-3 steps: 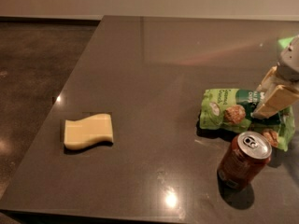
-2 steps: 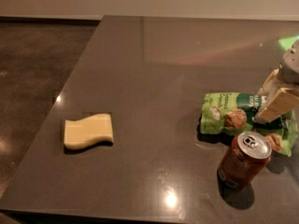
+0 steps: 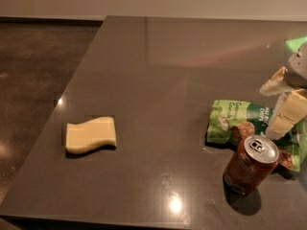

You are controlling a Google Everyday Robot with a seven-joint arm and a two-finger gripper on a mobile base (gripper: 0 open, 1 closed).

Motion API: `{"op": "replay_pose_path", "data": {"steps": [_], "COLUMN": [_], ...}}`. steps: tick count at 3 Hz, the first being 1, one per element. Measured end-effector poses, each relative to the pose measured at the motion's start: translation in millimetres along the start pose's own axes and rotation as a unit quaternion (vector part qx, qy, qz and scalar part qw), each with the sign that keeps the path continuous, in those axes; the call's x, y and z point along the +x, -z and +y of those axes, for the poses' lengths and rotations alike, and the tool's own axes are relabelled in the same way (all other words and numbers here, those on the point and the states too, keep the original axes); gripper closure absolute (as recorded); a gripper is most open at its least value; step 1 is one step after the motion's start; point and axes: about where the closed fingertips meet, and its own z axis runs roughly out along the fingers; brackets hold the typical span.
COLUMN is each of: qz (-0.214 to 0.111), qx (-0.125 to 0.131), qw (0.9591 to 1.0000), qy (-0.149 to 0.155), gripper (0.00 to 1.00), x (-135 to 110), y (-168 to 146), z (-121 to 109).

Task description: Move green rice chip bag near coke can

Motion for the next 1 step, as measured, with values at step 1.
{"op": "replay_pose_path", "data": {"steps": [1], "qz": [-0.005], "qx": [0.011], "qw": [0.9999], "qy": [0.001], "gripper": [0.0], "x": [-3.4], "y": [-0.2], "z": [-5.4]}}
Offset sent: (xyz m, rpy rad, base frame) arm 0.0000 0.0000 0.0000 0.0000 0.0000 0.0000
